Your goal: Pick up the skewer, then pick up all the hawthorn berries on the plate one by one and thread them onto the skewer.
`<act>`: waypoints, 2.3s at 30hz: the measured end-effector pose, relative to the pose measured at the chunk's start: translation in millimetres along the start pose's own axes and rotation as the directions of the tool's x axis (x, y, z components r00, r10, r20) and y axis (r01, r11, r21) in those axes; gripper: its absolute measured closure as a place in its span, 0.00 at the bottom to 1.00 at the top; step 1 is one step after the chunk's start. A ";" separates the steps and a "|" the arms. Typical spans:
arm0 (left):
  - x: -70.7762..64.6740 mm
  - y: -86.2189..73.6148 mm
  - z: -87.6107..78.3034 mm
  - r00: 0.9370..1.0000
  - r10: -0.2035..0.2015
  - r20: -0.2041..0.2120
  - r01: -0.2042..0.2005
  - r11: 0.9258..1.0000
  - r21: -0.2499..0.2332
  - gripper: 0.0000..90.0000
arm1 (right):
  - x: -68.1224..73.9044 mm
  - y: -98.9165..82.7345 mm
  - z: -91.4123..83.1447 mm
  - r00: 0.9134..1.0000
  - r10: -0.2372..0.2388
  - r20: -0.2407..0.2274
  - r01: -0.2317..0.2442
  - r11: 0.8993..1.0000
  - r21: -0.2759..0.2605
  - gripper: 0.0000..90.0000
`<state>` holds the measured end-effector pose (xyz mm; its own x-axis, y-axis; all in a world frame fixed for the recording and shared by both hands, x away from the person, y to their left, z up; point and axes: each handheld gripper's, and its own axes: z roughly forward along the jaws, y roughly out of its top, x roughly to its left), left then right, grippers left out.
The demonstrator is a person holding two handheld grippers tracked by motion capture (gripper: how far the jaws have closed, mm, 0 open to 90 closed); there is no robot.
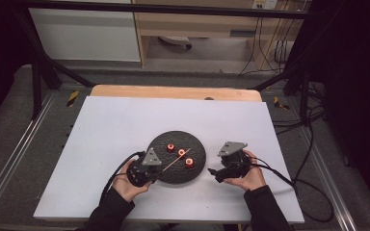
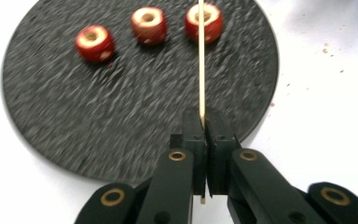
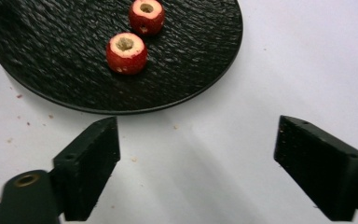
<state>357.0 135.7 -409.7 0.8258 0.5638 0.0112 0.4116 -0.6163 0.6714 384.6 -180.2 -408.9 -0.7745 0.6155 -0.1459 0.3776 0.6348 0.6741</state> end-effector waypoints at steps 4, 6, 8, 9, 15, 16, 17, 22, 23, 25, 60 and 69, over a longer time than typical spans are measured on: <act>4.2 -12.3 -9.1 1.000 -0.030 -0.006 0.030 0.999 -0.041 0.98 | -1.1 3.6 2.2 0.997 0.069 -0.036 -0.070 0.997 -0.017 0.11; 5.0 -16.8 -13.1 0.999 -0.037 -0.008 0.036 0.998 -0.057 0.98 | -2.2 5.8 2.8 0.993 0.106 -0.057 -0.108 0.994 -0.030 0.09; 5.4 -19.4 -15.3 0.999 -0.039 -0.012 0.038 0.997 -0.068 0.98 | -2.8 8.3 4.1 0.988 0.136 -0.075 -0.138 0.990 -0.035 0.08; 5.4 -20.3 -16.3 0.999 -0.037 -0.013 0.036 0.997 -0.073 0.98 | -3.0 9.8 4.6 0.986 0.144 -0.079 -0.147 0.989 -0.032 0.07; 4.7 -24.9 -18.3 0.999 -0.044 -0.010 0.043 0.995 -0.091 0.98 | 1.4 23.2 7.4 0.983 0.147 -0.106 -0.148 0.989 0.004 0.05; 4.7 -25.8 -18.0 0.999 -0.048 -0.010 0.047 0.995 -0.092 0.98 | 1.8 25.4 7.9 0.982 0.154 -0.109 -0.154 0.988 0.008 0.05; 5.0 -26.8 -17.8 0.999 -0.050 -0.008 0.049 0.995 -0.092 0.98 | 2.2 27.4 8.8 0.981 0.160 -0.111 -0.160 0.987 0.009 0.05; 6.8 -31.6 -17.2 0.998 -0.061 -0.006 0.061 0.994 -0.093 0.98 | 2.9 36.8 14.3 0.978 0.170 -0.120 -0.169 0.985 0.019 0.05; 7.3 -32.4 -17.5 0.998 -0.066 -0.006 0.065 0.993 -0.094 0.98 | 3.4 38.7 15.4 0.978 0.172 -0.118 -0.170 0.985 0.027 0.05; 8.5 -33.6 -18.1 0.997 -0.073 -0.004 0.072 0.993 -0.096 0.98 | 4.4 42.8 18.0 0.978 0.172 -0.120 -0.169 0.985 0.032 0.05; 15.0 -38.4 -19.1 0.996 -0.091 -0.016 0.089 0.991 -0.099 0.98 | 9.3 75.4 63.3 0.952 0.232 -0.202 -0.178 0.951 0.253 0.44; 14.2 -38.0 -18.0 0.996 -0.087 -0.014 0.085 0.992 -0.095 0.98 | 10.2 73.9 70.6 0.951 0.221 -0.216 -0.159 0.950 0.270 0.56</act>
<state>346.2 177.0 -421.8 0.7814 0.6229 -0.0371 0.4423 -0.5110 0.7370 440.4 -94.1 -411.6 -0.7630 0.6245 0.1666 0.6187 0.6311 0.4679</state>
